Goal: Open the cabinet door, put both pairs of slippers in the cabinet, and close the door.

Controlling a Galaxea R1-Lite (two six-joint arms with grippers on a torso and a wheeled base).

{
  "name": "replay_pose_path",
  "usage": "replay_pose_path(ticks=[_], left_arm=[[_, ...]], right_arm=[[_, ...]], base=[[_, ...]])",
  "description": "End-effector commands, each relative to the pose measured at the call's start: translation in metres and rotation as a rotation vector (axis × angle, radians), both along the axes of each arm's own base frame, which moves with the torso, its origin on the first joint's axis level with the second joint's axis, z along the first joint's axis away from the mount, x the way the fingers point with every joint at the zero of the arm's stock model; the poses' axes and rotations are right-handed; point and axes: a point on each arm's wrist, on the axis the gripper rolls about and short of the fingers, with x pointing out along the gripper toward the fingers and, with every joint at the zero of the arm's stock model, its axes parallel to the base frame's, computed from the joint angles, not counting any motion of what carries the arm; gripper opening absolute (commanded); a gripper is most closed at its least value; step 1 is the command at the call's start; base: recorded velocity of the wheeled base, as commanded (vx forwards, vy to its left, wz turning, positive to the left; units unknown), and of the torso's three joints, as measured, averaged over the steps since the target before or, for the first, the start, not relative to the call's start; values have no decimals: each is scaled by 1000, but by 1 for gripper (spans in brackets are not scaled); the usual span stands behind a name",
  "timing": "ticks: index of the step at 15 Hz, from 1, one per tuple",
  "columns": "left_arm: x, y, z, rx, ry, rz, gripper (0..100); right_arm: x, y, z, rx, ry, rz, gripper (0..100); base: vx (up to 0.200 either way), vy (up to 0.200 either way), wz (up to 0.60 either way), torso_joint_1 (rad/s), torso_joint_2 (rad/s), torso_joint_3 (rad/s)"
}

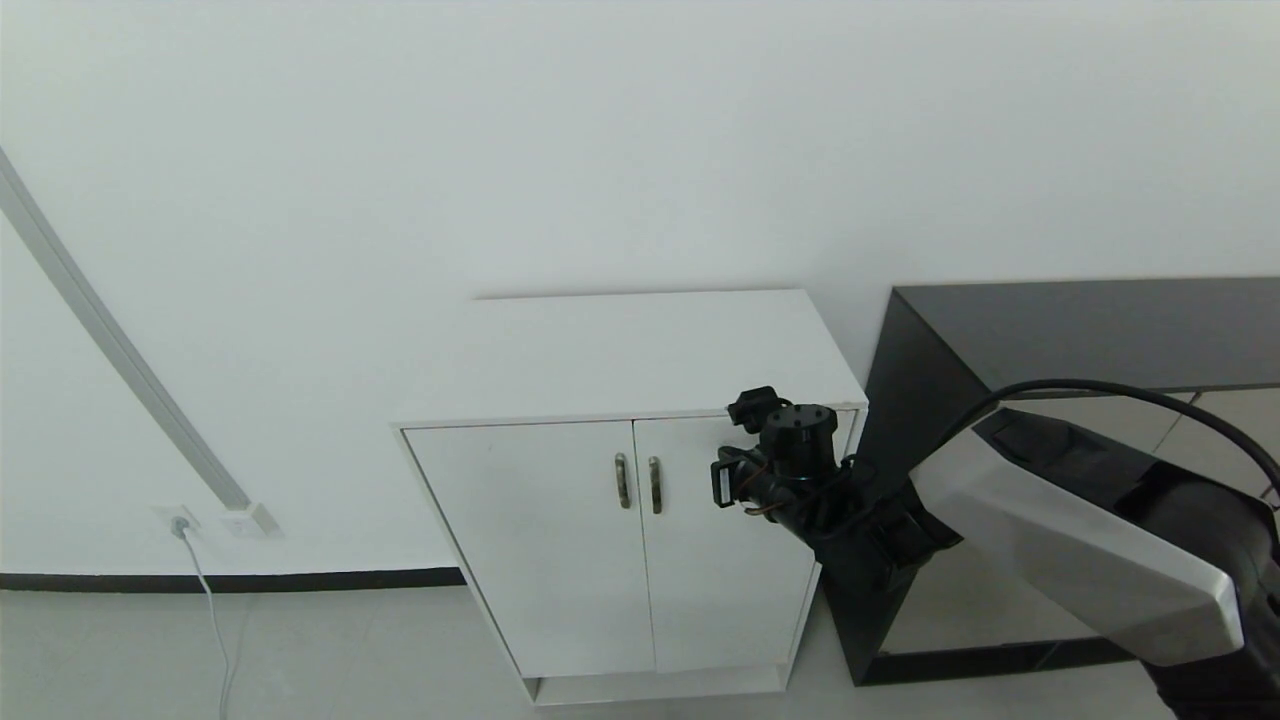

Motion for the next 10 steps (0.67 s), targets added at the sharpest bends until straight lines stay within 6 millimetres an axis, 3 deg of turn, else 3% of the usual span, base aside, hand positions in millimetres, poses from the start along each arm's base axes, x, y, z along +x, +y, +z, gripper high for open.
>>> replay_pose_path(ticks=[1, 10], left_arm=[[0, 0, 0, 0, 1, 1, 0], [0, 0, 0, -2, 1, 0, 0]], right_arm=[[0, 0, 1, 1, -2, 1, 0], [12, -3, -1, 4, -21, -19, 0]], base=[[0, 0, 0, 0, 0, 0], [0, 0, 0, 0, 0, 0]])
